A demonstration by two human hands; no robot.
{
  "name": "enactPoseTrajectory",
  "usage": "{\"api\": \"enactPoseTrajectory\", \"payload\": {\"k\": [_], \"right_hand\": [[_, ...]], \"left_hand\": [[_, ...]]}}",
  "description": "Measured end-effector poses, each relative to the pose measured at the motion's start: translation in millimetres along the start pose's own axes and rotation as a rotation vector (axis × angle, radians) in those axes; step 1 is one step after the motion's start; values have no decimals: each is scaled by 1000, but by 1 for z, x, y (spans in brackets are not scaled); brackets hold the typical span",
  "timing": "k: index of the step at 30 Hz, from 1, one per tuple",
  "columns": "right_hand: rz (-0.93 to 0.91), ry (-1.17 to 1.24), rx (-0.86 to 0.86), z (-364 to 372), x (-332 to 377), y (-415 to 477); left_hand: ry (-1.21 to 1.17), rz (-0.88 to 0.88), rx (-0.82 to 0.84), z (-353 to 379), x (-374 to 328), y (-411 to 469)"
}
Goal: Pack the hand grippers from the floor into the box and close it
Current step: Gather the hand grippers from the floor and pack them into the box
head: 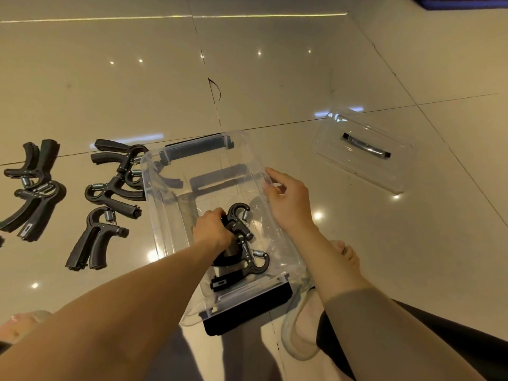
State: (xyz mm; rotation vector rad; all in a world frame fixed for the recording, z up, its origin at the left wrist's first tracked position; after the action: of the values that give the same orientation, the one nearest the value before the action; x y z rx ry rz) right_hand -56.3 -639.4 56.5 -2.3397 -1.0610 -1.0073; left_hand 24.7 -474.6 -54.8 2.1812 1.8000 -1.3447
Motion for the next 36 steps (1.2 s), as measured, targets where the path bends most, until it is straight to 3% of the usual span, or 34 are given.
{"api": "enactPoseTrajectory", "payload": {"k": [6, 19, 36], "right_hand": [[-3, -4, -16, 0, -2, 0], [-95, -176, -15, -1, 1, -4], [-102, -147, -31, 0, -2, -3]], "left_hand": [[112, 16, 23, 2, 4, 3], [58, -13, 15, 6, 11, 10], [189, 37, 86, 5, 12, 10]]}}
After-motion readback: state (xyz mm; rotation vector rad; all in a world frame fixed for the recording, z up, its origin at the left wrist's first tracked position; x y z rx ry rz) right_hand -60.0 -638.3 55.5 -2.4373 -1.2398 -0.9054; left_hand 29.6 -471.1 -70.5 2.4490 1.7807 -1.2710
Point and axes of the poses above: each hand's wrist, its own y-axis towards the middle knuckle, its own z-axis out of the palm, x = y × z, the point moved 4 cm from there along y, towards the middle knuckle, and after that the axes turned 13 degrees about -y, right-handed, at the moved point
